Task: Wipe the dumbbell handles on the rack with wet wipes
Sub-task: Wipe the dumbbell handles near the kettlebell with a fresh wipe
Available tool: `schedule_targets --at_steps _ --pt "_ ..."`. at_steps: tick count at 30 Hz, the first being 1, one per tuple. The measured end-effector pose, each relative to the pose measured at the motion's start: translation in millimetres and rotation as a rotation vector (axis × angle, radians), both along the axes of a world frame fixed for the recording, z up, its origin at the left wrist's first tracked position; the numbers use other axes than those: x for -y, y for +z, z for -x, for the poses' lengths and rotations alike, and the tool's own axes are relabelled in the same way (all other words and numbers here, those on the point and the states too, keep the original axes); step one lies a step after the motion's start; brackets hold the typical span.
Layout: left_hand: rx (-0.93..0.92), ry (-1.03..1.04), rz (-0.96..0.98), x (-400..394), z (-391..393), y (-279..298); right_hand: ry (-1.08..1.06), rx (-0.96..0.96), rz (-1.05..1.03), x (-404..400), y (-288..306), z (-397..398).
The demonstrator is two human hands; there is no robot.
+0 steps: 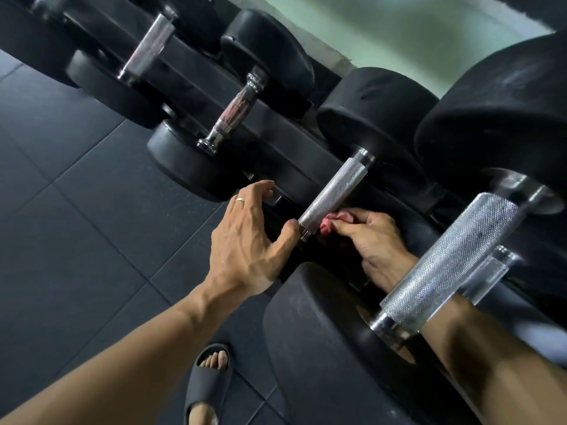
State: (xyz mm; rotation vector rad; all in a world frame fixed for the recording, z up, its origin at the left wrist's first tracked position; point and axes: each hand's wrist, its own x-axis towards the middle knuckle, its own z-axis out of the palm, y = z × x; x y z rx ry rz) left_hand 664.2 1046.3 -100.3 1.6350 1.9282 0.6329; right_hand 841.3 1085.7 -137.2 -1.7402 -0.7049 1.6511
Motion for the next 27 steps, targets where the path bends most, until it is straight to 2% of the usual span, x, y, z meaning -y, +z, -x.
schedule_targets --at_steps 4,8,11,14,16,19,20,23,27 --pt "0.004 0.004 -0.001 0.6 -0.2 -0.3 -0.062 -0.118 0.07 -1.5 -0.8 1.9" --pt "0.007 0.015 -0.001 0.6 -0.3 -0.6 0.005 -0.193 0.237 4.2 -3.4 9.6" --pt "0.008 0.019 -0.003 0.5 -1.2 -1.1 -0.105 -0.111 0.125 -2.1 -6.0 6.7" --pt "0.012 0.021 -0.014 1.3 -1.5 -1.2 -0.288 -0.196 -0.043 -18.7 -0.7 -5.6" --pt "0.022 0.022 -0.015 0.9 -1.7 -1.2 -0.273 -0.216 -0.05 -12.3 -3.0 -4.4" --pt "0.02 0.023 -0.014 1.4 -0.7 -0.5 -0.115 -0.112 -0.009 5.9 -7.8 7.5" --pt "0.02 0.023 -0.013 1.3 -0.7 -0.4 -0.132 -0.118 -0.01 2.9 -7.8 7.5" --pt "0.02 0.015 -0.015 1.6 -0.8 -1.1 -0.372 -0.304 -0.064 -23.8 2.2 -5.9" --pt "0.012 0.014 -0.02 0.7 -0.2 -1.6 -0.315 -0.296 -0.055 -13.1 5.4 -0.7"
